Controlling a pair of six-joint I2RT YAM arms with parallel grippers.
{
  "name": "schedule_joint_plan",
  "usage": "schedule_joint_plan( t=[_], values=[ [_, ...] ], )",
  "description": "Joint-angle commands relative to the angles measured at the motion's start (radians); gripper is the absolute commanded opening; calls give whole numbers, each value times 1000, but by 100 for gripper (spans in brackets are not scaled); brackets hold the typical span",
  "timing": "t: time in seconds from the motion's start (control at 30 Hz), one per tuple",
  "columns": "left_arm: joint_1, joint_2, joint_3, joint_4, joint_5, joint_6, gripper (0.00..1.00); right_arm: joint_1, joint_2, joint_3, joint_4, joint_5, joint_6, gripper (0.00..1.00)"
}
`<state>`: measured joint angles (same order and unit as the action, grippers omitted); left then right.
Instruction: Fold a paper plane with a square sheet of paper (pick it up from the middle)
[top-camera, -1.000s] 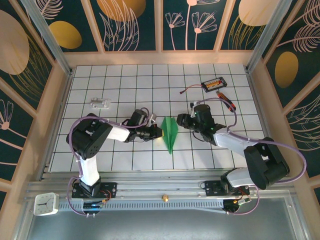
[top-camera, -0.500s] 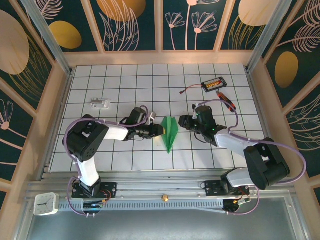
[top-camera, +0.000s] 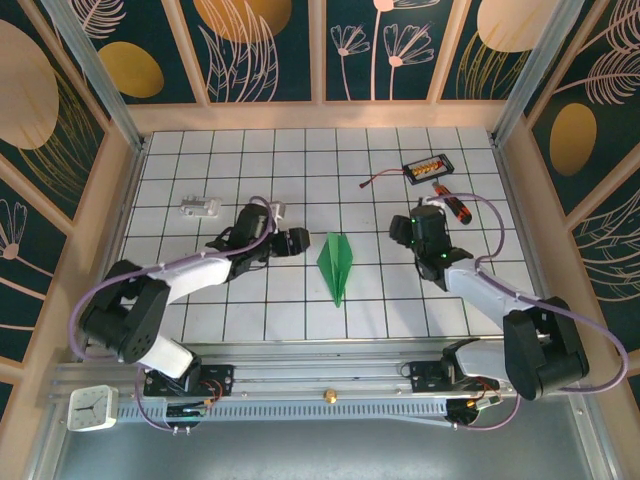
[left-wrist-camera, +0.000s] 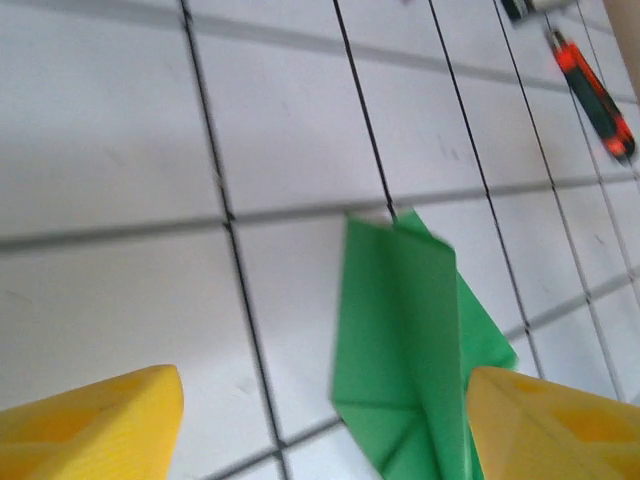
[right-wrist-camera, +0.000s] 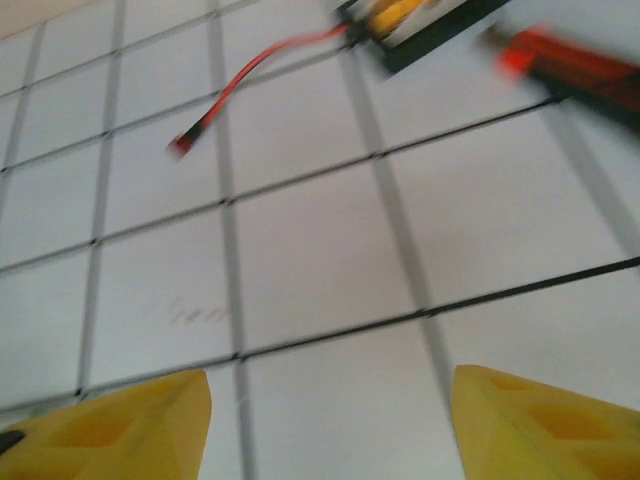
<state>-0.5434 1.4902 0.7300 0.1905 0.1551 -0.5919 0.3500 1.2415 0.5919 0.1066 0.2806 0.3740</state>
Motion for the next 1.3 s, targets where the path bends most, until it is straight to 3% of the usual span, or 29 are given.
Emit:
schedule_joint_plan(
  t=[0.0, 0.07, 0.17, 0.27, 0.4, 0.43, 0.53, 0.73, 0.87, 0.97, 1.0, 1.03, 1.1, 1.17, 1.2, 1.27],
  values=[
    [12, -113, -42, 13, -374, 136, 84, -62, -20, 1, 58, 239, -86, 82],
    [19, -180, -88, 74, -558, 188, 96, -101, 3, -11, 105, 281, -108, 91],
    [37, -247, -192, 263, -794, 334, 99, -178, 51, -56, 230, 277, -127, 95],
    [100, -231, -276, 469, -863, 476, 99, -217, 96, -119, 402, 287, -195, 98],
    [235, -131, -190, 392, -770, 461, 99, -242, 179, -222, 694, 241, -281, 98],
    [252, -114, -179, 400, -740, 482, 99, -245, 183, -201, 647, 226, -271, 98],
    [294, -58, -243, 586, -679, 541, 99, -264, 186, -253, 813, 144, -314, 98],
    [398, -25, -311, 667, -523, 489, 99, -391, 232, -414, 1230, -65, -267, 99],
    [472, -87, -395, 764, -427, 469, 99, -392, 234, -425, 1233, -140, -287, 99],
    [496, -92, -432, 855, -429, 483, 99, -390, 309, -410, 1285, -186, -308, 99],
    [497, -82, -463, 918, -420, 509, 99, -379, 343, -422, 1345, -188, -328, 99],
    [505, -39, -498, 1030, -412, 506, 99, -377, 313, -406, 1259, -185, -322, 99],
    [511, 66, -549, 1266, -403, 511, 99, -365, 320, -400, 1268, -138, -323, 99],
    [515, 27, -499, 1081, -411, 493, 99, -360, 315, -392, 1246, -136, -327, 99],
    [515, 52, -509, 1153, -407, 495, 99, -359, 320, -395, 1259, -136, -330, 99],
    [516, 33, -505, 1108, -405, 495, 99, -358, 318, -394, 1252, -135, -332, 99]
  ],
)
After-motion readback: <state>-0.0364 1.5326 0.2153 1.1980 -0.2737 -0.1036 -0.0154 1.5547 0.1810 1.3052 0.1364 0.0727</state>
